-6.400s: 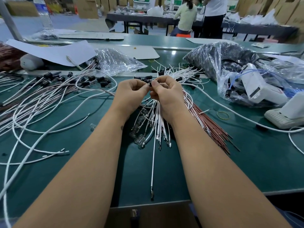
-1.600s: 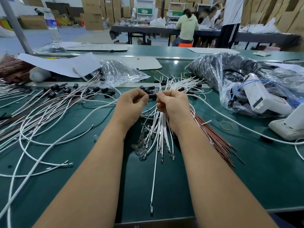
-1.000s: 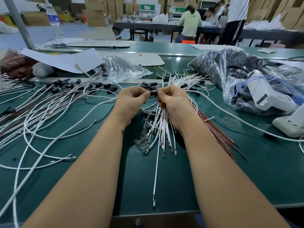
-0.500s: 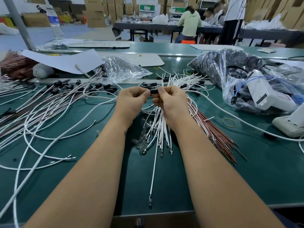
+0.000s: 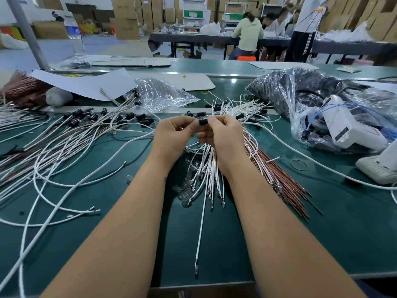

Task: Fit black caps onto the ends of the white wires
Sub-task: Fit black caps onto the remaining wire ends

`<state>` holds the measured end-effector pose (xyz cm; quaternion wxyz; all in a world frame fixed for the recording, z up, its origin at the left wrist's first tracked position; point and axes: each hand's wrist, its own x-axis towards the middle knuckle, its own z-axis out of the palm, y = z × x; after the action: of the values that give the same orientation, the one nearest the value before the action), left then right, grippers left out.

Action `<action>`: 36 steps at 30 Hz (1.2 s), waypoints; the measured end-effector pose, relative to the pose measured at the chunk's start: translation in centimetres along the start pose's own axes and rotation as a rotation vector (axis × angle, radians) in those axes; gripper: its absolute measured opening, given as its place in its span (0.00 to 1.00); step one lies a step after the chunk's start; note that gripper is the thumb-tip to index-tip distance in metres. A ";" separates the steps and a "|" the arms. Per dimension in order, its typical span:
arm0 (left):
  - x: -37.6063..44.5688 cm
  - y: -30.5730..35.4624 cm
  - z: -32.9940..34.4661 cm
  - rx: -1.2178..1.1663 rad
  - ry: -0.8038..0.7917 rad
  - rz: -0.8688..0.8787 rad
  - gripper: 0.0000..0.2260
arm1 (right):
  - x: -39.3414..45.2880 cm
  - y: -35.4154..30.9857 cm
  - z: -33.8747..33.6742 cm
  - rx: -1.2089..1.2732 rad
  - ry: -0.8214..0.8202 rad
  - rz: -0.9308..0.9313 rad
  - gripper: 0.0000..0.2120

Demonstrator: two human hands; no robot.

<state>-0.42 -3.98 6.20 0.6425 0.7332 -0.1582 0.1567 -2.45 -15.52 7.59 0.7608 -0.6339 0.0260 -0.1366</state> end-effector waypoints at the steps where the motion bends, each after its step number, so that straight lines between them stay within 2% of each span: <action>1: 0.0 0.1 0.1 0.011 -0.003 0.033 0.05 | 0.0 -0.2 0.0 0.004 0.008 -0.020 0.04; 5: 0.0 0.3 0.3 0.126 -0.032 0.145 0.08 | -0.2 -0.9 -0.1 0.021 0.153 -0.191 0.04; 8: -0.1 0.2 0.3 0.335 -0.027 0.235 0.09 | -0.3 -1.2 -0.3 0.082 0.332 -0.299 0.05; 10: -0.2 0.3 0.2 0.488 0.003 0.292 0.08 | -0.2 -1.4 -0.6 0.150 0.500 -0.333 0.06; 13: -0.2 0.1 -0.4 0.638 0.056 0.269 0.09 | 0.0 -1.5 -1.1 0.232 0.693 -0.332 0.04; 16: -0.3 0.3 -0.4 0.724 0.137 0.239 0.12 | 0.0 -1.3 -1.1 0.090 0.639 -0.340 0.08; 20: 0.4 2.5 0.0 0.769 0.172 0.219 0.13 | -0.2 -0.7 -0.7 -0.181 0.446 -0.351 0.26; 23: 2.3 5.3 -1.5 0.845 0.305 0.259 0.12 | -0.5 -0.2 -0.5 -0.291 0.357 -0.425 0.33; 26: 4.5 8.4 -5.1 0.902 0.469 0.387 0.10 | -0.8 0.2 -0.2 -0.397 0.300 -0.530 0.29; 30: 6.5 9.5 -12.0 1.052 0.728 0.464 0.10 | -0.9 0.4 0.1 -0.497 0.280 -0.532 0.19; 32: 5.9 7.9 -15.0 1.180 0.781 0.335 0.09 | -0.9 0.5 0.1 -0.539 0.278 -0.553 0.15; 33: 5.2 6.5 -16.2 1.239 0.737 0.193 0.09 | -1.0 0.5 0.1 -0.557 0.267 -0.562 0.13; 36: 2.5 2.0 -18.3 1.356 0.405 -0.402 0.10 | -1.1 0.5 0.0 -0.627 0.214 -0.564 0.09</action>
<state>0.48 13.81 11.35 0.0809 0.9410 0.2329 0.2317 -3.41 -15.14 6.99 0.4575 -0.7989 -0.0294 -0.3894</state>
